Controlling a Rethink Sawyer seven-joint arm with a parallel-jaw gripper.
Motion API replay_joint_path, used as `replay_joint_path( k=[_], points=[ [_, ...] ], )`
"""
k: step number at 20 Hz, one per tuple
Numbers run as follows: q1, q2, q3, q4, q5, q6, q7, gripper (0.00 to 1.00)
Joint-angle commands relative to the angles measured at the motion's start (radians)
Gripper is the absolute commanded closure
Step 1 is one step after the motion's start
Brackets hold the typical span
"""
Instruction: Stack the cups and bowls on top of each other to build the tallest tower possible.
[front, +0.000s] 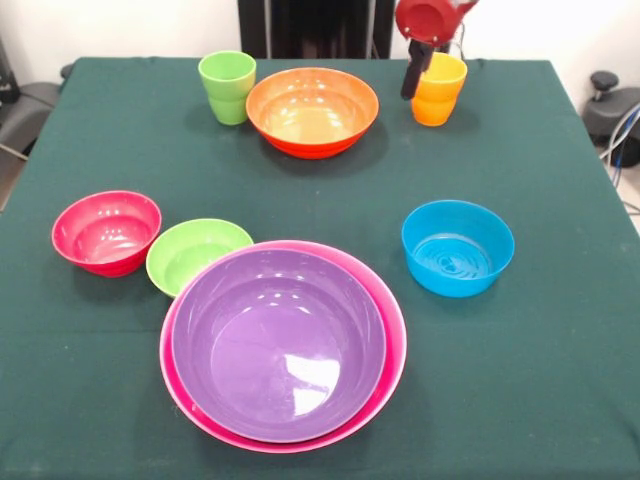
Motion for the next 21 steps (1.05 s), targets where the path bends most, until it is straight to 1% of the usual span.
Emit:
replay_joint_path(
  k=[1,5,16,19,21],
  points=[
    [0.003,0.025,0.206,0.091,0.01,-0.103,0.082,0.0],
    [0.023,0.018,0.216,0.097,0.004,-0.111,0.101,0.0],
    [0.052,-0.055,0.216,0.161,-0.017,-0.086,0.087,0.0],
    [0.053,-0.082,0.208,0.186,-0.031,-0.079,0.063,0.0],
    [0.049,-0.098,0.214,0.212,-0.033,-0.093,0.041,0.0]
  ],
)
